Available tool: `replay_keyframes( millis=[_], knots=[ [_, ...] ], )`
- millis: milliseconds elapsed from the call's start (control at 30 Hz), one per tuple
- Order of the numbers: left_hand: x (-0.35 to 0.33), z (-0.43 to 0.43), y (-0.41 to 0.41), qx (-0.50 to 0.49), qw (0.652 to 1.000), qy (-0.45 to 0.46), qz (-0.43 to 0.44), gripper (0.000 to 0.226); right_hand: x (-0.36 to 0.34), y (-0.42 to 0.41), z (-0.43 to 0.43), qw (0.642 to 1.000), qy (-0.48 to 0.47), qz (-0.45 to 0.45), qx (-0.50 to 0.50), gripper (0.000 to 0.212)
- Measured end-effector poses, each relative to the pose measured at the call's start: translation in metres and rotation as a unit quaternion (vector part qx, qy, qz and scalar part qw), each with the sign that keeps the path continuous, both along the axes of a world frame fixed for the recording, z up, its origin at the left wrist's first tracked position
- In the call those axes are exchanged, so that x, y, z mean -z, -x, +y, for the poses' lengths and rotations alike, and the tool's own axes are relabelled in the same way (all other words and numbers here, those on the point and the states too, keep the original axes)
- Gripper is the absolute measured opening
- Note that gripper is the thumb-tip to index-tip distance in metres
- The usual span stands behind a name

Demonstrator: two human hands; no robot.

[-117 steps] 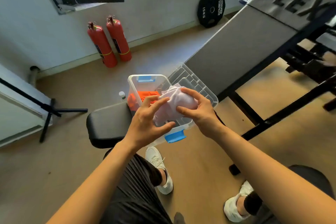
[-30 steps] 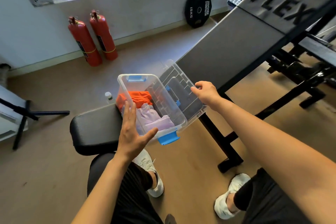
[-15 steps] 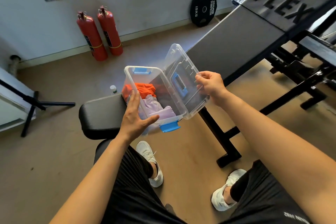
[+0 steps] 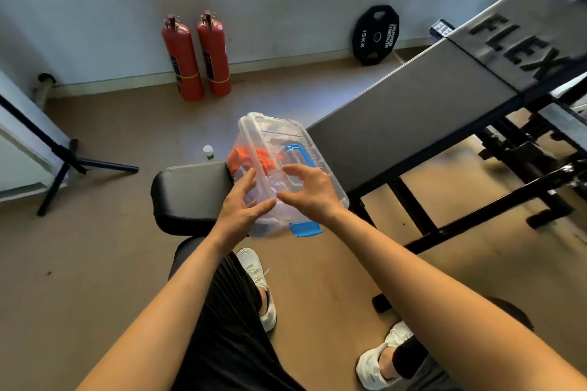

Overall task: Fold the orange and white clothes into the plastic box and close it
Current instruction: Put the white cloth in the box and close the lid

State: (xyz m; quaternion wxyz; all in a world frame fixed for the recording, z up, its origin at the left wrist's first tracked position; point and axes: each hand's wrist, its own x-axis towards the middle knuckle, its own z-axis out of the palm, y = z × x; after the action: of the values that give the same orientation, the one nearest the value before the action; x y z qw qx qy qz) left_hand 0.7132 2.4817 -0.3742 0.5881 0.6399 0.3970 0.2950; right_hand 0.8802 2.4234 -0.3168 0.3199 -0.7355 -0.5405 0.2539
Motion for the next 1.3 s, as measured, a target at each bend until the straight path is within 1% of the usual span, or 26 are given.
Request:
replay_keyframes(
  millis=[67,133,233,300,400,467,533,600,700,733,833,933,1067,1167,1233,1300],
  knots=[
    [0.000,-0.003,0.001,-0.014,0.999,0.024,-0.021,0.070,0.006,0.006,-0.001,1.000,-0.003,0.013,-0.018,0.053],
    [0.000,-0.004,0.002,-0.020,0.998,0.043,-0.046,0.060,0.010,0.007,-0.002,0.998,0.004,0.047,-0.043,0.051],
    [0.001,-0.003,0.001,-0.039,0.993,0.080,-0.072,0.048,0.019,0.004,-0.006,0.994,0.021,0.056,-0.087,0.050],
    [-0.002,0.000,-0.003,-0.084,0.990,0.093,-0.058,0.043,0.022,0.001,-0.009,0.992,0.040,0.062,-0.103,0.052],
    [-0.005,0.008,-0.010,-0.117,0.990,0.074,-0.014,0.043,0.021,-0.004,-0.012,0.988,0.064,0.062,-0.129,0.058],
    [-0.008,0.015,-0.013,-0.126,0.991,0.052,0.011,0.048,0.021,-0.008,-0.019,0.988,0.048,0.048,-0.140,0.063],
    [-0.011,0.023,-0.014,-0.127,0.991,0.020,0.028,0.055,0.029,-0.014,-0.034,0.991,0.006,0.028,-0.129,0.071],
    [-0.013,0.028,-0.015,-0.105,0.994,-0.015,0.035,0.061,0.044,-0.023,-0.051,0.994,-0.024,-0.018,-0.108,0.079],
    [-0.012,0.024,-0.017,-0.084,0.994,-0.042,0.048,0.058,0.068,-0.035,-0.071,0.990,-0.047,-0.095,-0.089,0.083],
    [-0.011,0.022,-0.017,-0.085,0.994,-0.044,0.046,0.058,0.073,-0.037,-0.073,0.990,-0.055,-0.102,-0.079,0.082],
    [-0.013,0.017,-0.016,-0.087,0.995,-0.029,0.031,0.058,0.081,-0.037,-0.072,0.992,-0.080,-0.084,-0.039,0.073],
    [-0.012,0.017,-0.013,-0.083,0.996,-0.023,0.031,0.058,0.084,-0.039,-0.072,0.994,-0.086,-0.066,-0.025,0.065],
    [-0.011,0.013,-0.017,-0.086,0.996,-0.008,0.018,0.057,0.081,-0.050,-0.073,0.996,-0.089,-0.028,-0.006,0.047],
    [-0.012,0.010,-0.021,-0.101,0.995,-0.001,0.014,0.055,0.084,-0.053,-0.072,0.995,-0.092,-0.022,0.011,0.046],
    [-0.010,0.009,-0.021,-0.100,0.995,0.003,0.015,0.055,0.086,-0.051,-0.070,0.995,-0.095,0.006,0.032,0.043],
    [-0.009,0.009,-0.020,-0.090,0.996,-0.001,0.011,0.055,0.084,-0.047,-0.067,0.992,-0.093,0.045,0.066,0.034]
  ],
)
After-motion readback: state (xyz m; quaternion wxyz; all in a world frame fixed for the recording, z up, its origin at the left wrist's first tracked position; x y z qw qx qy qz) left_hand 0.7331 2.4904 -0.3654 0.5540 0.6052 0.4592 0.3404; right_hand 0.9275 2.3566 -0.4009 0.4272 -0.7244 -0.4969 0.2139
